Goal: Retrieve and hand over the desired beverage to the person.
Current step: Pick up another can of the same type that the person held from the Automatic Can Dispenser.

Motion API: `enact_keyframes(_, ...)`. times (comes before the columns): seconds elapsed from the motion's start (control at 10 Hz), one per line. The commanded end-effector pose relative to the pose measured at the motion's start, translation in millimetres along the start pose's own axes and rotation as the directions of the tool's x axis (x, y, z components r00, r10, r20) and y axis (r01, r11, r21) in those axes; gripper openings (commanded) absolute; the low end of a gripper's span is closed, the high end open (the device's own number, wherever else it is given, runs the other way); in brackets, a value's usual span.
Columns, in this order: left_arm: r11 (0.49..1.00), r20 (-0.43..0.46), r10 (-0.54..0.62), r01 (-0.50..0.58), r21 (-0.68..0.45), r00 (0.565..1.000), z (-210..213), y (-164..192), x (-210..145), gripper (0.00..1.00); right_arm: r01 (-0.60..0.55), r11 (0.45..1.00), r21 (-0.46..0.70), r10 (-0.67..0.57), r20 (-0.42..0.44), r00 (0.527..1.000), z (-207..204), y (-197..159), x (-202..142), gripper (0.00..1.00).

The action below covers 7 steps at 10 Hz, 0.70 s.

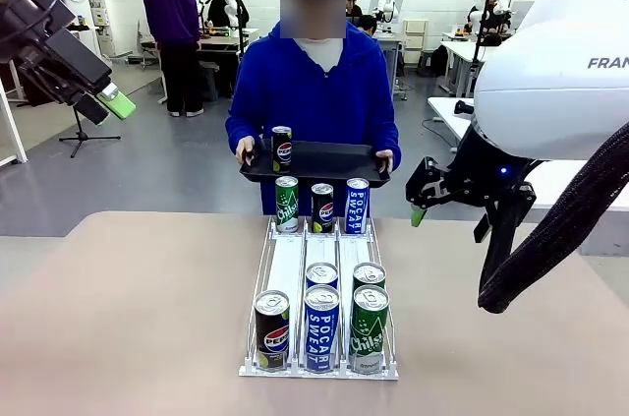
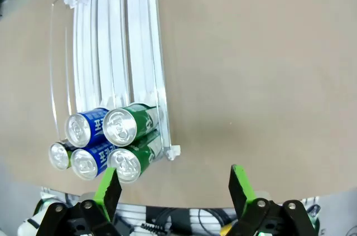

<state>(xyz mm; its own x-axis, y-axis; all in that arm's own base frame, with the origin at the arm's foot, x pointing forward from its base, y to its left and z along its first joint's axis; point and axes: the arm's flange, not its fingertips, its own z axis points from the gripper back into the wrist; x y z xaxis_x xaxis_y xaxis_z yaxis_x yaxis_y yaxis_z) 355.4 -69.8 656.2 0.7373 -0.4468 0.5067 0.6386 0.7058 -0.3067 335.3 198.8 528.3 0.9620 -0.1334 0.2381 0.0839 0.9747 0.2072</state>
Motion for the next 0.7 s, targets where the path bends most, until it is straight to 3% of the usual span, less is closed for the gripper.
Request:
enact_keyframes(0.0, 1.0, -0.014, -0.01, 0.01, 0.005, 1.0, 3.0, 1.4, 0.2, 1.0, -0.006, 1.0, 0.006, 0.005, 0.012, 1.0, 4.8, -2.0, -0.4, 1.0)
enact_keyframes(0.4, 1.0, -0.014, -0.01, 0.01, 0.005, 1.0, 3.0, 1.4, 0.2, 1.0, 0.001, 1.0, 0.011, -0.001, 0.006, 1.0, 4.9, -1.2, 0.0, 1.0)
enact_keyframes(0.6, 1.0, -0.014, -0.01, 0.01, 0.005, 1.0, 3.0, 1.4, 0.2, 1.0, -0.163, 0.986, -0.041, 0.161, -0.036, 0.986, -5.0, 35.0, -22.1, 1.0)
